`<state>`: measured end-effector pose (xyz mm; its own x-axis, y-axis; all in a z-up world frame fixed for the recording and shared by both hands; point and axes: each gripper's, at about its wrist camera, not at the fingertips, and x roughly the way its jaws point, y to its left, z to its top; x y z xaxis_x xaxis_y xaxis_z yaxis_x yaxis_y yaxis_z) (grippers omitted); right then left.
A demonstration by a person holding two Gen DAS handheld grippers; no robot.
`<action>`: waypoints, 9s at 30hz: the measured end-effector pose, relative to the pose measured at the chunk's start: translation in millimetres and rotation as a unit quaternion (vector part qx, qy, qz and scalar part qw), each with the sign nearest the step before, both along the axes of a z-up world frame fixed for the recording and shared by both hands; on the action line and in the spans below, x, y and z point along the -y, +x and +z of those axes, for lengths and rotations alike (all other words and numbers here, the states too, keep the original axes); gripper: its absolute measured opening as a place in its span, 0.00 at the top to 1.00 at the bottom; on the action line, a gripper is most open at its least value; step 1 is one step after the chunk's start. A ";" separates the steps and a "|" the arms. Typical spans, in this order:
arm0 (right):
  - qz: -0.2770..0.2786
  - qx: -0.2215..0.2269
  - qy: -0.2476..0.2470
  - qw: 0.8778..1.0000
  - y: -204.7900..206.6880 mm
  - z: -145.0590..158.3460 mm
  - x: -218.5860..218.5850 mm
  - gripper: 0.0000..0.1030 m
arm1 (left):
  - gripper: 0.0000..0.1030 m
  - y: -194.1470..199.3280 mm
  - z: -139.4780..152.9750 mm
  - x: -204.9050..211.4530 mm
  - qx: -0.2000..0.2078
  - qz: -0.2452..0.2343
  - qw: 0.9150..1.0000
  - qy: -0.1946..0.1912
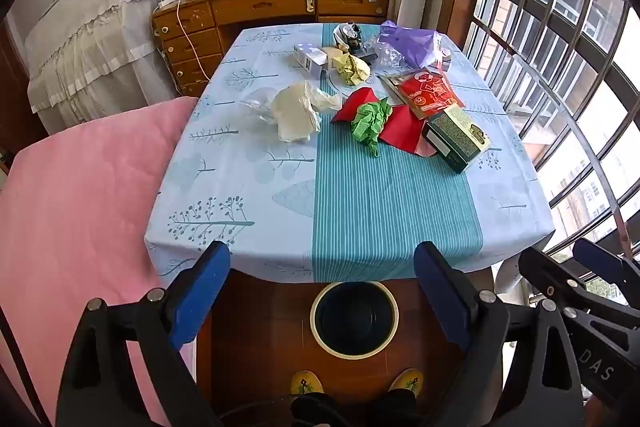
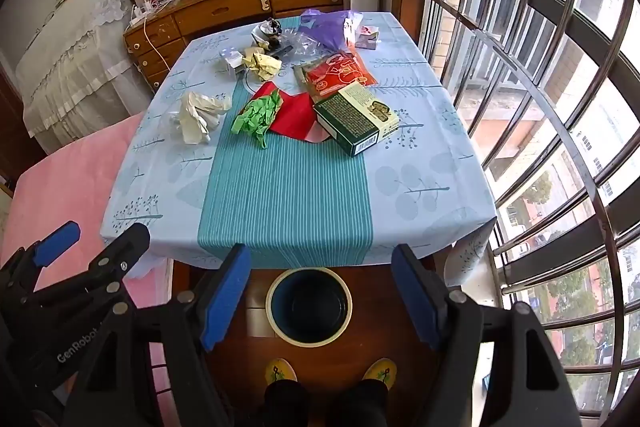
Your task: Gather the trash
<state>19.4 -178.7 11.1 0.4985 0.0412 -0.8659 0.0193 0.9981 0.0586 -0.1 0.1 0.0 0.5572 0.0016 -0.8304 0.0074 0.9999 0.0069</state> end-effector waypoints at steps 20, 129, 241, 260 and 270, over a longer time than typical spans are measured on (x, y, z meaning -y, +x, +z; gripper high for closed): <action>0.001 0.000 0.003 1.000 -2.5 -0.4 -4.2 0.29 | 0.11 -1.8 5.4 -5.1 0.007 0.000 1.000 -0.013; 0.204 -0.119 0.078 0.969 275.8 -119.2 108.9 0.30 | 0.11 265.6 -97.8 78.7 -0.143 0.073 0.985 0.071; 0.095 -0.216 0.051 0.970 11.6 -418.2 -6.5 0.99 | 0.76 21.5 -457.5 20.1 -0.242 -0.007 0.966 -0.089; 0.099 -0.168 0.054 0.979 24.5 -424.8 -7.6 0.98 | 0.19 29.5 -436.7 16.2 -0.204 -0.014 0.978 -0.037; 0.092 -0.150 0.042 0.984 8.2 -351.0 -8.4 0.98 | 0.19 18.8 -342.5 14.1 -0.198 -0.009 0.979 -0.050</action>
<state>27.6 -170.3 -339.9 0.1991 0.1845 -0.9625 -0.1320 0.9782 0.1602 18.7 -14.0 -342.5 0.1900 -0.0974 -0.9769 0.0063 0.9952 -0.0980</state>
